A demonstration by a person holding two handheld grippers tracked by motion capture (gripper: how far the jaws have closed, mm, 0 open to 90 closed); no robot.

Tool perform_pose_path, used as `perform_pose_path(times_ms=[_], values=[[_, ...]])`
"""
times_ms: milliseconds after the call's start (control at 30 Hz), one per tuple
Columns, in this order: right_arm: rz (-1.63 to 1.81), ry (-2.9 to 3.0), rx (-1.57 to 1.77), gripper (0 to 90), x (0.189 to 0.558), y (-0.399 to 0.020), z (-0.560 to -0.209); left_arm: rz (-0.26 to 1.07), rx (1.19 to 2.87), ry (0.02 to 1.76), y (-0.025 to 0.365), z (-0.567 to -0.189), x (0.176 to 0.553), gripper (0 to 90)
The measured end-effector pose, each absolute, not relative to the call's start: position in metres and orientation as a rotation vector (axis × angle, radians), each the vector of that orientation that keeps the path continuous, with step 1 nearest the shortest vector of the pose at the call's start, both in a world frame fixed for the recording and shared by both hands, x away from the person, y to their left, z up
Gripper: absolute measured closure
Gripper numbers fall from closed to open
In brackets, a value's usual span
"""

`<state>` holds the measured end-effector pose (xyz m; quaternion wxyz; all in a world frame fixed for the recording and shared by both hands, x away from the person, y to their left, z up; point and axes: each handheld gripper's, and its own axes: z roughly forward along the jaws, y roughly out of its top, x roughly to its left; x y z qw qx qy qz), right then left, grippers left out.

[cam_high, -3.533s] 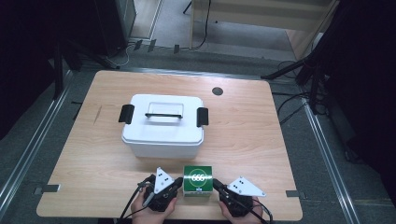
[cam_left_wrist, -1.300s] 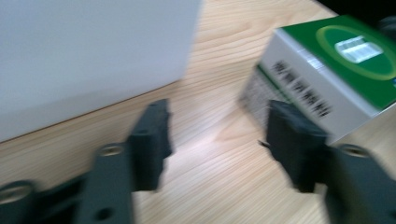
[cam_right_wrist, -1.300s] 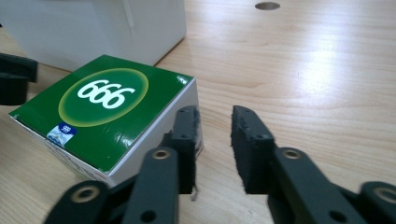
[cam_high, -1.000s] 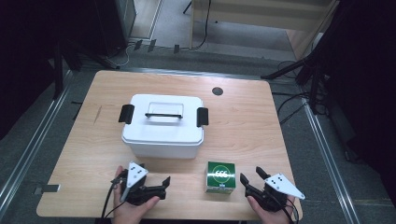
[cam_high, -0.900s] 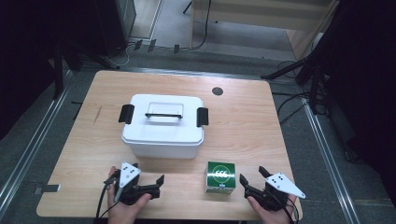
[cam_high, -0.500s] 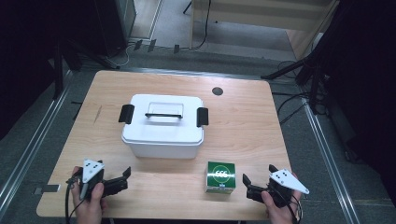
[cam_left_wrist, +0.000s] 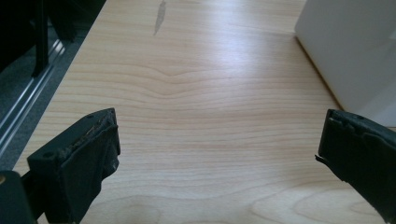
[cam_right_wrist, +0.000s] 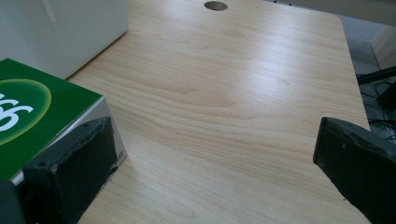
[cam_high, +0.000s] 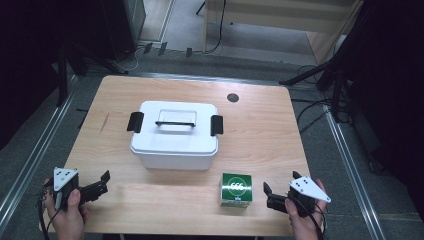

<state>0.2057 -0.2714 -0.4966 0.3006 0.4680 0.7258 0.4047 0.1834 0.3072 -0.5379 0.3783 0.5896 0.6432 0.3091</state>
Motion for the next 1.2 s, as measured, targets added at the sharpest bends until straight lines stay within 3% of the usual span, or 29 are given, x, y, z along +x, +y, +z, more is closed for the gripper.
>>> perform_pose_path(times_ms=[1200], values=[[0.923,2.34,0.956,0.0,0.263,-0.28,-0.458,0.8,1.515,1.624,0.314,-0.548,0.191,0.0]])
